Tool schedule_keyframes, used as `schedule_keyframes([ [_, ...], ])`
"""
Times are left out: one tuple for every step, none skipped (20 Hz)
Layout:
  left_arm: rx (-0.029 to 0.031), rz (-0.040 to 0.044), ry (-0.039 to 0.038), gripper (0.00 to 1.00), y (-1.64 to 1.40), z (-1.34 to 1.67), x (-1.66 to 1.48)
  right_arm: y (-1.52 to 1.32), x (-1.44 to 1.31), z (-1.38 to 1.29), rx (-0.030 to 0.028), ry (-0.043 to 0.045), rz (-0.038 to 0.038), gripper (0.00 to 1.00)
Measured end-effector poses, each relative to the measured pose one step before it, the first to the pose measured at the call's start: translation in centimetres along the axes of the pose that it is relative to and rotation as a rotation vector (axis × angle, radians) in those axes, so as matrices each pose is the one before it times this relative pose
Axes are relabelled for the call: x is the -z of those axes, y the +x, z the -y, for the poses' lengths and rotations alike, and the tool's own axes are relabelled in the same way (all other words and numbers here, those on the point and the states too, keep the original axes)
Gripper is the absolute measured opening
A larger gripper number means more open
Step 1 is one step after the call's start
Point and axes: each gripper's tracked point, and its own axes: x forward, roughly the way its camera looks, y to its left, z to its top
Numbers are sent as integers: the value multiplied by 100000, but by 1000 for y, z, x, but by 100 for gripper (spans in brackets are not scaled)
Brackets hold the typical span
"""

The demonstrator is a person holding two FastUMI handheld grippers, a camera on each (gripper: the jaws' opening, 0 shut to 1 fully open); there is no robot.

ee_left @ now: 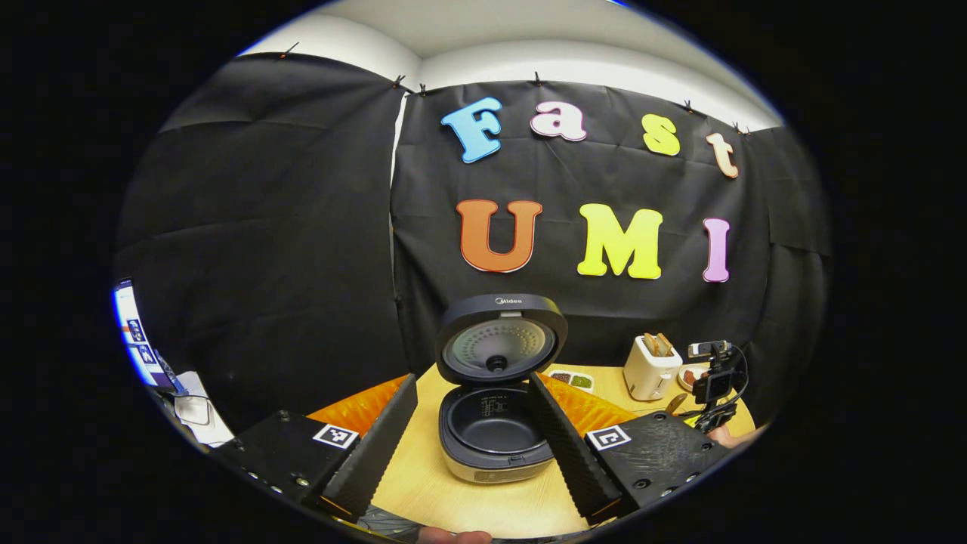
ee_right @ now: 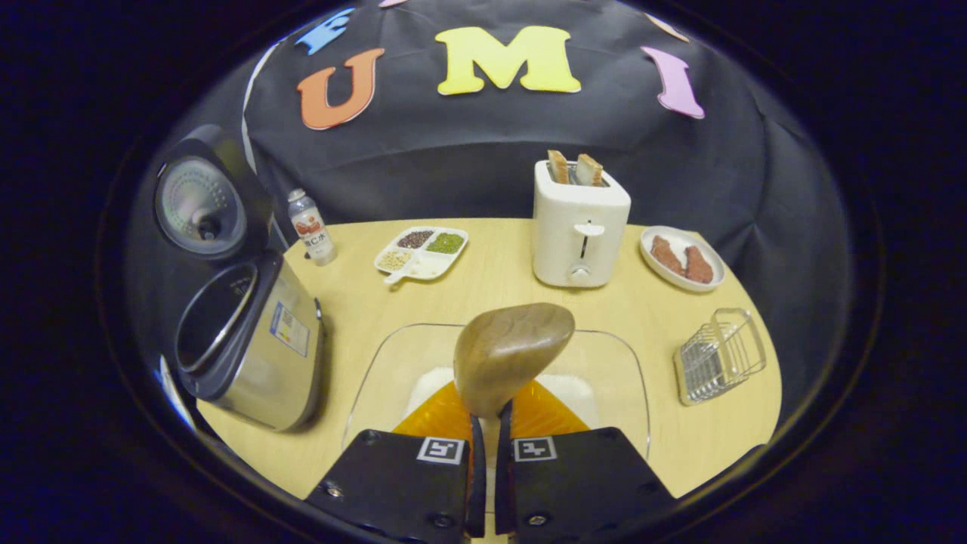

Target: Close the left gripper, press the button to open the rice cooker; take a wooden spoon from the chopstick holder with the right hand, scoop a spoonful of rice and pour it into the rice cooker, then put the wooden spoon back into the chopstick holder.

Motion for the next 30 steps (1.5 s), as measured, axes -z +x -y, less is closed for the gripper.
schedule_keyframes([
  [74,-8,-417,94,-75,289,-40,-143,99,-120,-2083,5475,-1144,10],
  [63,-172,-265,94,-144,133,-60,-237,239,-55,-1925,5869,-1199,10],
  [72,-146,48,94,57,160,101,-17,29,-212,-2575,6101,-1239,10],
  [94,-194,218,94,-46,272,114,73,30,-269,-2805,5825,-1425,10],
  [12,51,216,94,-43,203,29,54,-26,-10,-2399,5222,-1125,10],
  [139,-4,110,94,-131,216,-27,53,-59,57,-1852,5279,-1006,10],
  [170,-87,20,94,-146,289,114,84,-228,338,-1601,5568,-1021,10],
  [207,-253,-100,94,-112,224,-12,43,-77,323,-1888,5458,-1068,10],
  [277,-327,-159,94,14,413,-35,4,-134,394,-2166,5191,-935,10],
  [283,27,-199,94,-127,343,-67,-238,-148,140,-2429,4770,-497,10],
  [112,228,-372,94,19,255,-96,-302,-307,198,-1966,3827,-1,10],
  [-61,73,-462,94,-51,226,-45,-205,-398,181,-1592,2712,123,11],
  [-144,0,-565,94,-49,277,-13,-323,-435,309,-1183,1806,-28,10],
  [-352,-302,-443,94,-87,102,62,-373,-179,262,-1218,1692,-262,10],
  [-749,-169,-529,94,72,126,-129,-501,-372,208,-1221,2384,153,10],
  [-287,93,-903,94,50,103,-73,-565,-537,-71,-1557,2992,393,10],
  [92,617,-945,94,-138,510,-163,-567,-619,-117,-2023,3215,633,10],
  [-16,485,-412,95,-72,247,-156,-689,-735,-147,-2192,3271,688,10],
  [47,57,105,95,86,257,108,-668,-599,-167,-1893,2978,523,10],
  [36,-43,265,95,-46,168,16,-524,-536,-108,-1506,2618,404,10],
  [14,163,63,94,-120,109,-188,-495,-541,-235,-1583,2130,557,10],
  [107,279,-49,94,-163,29,-93,-552,-437,-451,-1691,1543,486,10],
  [-75,433,-29,94,-29,124,-134,-606,-469,-568,-1631,804,677,10],
  [-72,571,-195,94,-187,-11,-94,-480,-409,-596,-1420,323,827,10],
  [-275,563,-241,94,-65,-306,-16,-454,-322,-738,-1331,-191,829,10],
  [-387,122,-180,94,-137,-135,36,-440,-190,-975,-1190,-231,662,10],
  [-452,-52,-99,94,53,-283,101,-126,-144,-1021,-1105,-205,328,10],
  [-540,139,21,94,-39,-476,163,-91,86,-1240,-1196,-28,-53,6],
  [-493,288,-112,95,-2,-406,-73,3,112,-1328,-1331,13,-303,6],
  [-429,145,-250,94,-31,-390,23,157,413,-1479,-1045,-227,-947,10],
])
